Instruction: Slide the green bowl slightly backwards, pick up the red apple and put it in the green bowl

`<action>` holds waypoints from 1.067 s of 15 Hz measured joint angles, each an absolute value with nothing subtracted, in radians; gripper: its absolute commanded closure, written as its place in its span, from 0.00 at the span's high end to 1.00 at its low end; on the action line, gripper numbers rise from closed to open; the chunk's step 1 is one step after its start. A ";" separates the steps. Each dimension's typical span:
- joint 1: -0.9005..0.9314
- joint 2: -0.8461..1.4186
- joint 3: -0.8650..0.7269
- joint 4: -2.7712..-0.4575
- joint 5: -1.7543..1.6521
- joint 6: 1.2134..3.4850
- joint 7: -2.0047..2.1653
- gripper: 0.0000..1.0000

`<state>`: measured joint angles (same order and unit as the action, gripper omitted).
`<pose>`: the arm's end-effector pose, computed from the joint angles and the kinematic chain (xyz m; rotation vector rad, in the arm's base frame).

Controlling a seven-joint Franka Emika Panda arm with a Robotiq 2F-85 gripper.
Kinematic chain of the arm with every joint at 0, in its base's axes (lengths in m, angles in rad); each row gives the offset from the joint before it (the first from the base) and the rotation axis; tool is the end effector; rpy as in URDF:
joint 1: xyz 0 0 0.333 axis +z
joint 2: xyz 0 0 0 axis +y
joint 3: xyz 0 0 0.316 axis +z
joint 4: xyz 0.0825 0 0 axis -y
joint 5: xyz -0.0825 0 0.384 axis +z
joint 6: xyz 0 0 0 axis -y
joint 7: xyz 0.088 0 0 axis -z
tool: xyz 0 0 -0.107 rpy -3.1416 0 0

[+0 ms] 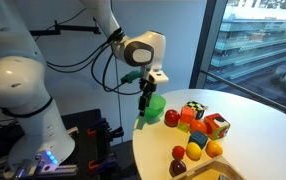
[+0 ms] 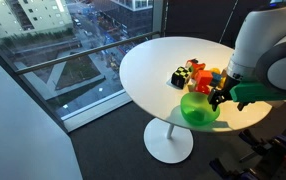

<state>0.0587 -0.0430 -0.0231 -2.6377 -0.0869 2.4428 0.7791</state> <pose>0.4095 0.0146 0.2481 2.8607 -1.0000 -0.1816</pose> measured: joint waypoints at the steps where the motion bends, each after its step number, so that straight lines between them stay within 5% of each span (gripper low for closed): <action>1: 0.056 -0.052 -0.023 -2.637 -0.086 2.443 0.777 1.00; 16: -0.006 -0.033 -0.024 -2.516 -0.086 2.444 0.757 1.00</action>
<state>-0.0057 -0.0334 -0.0236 -2.5156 -0.0863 2.4442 0.7571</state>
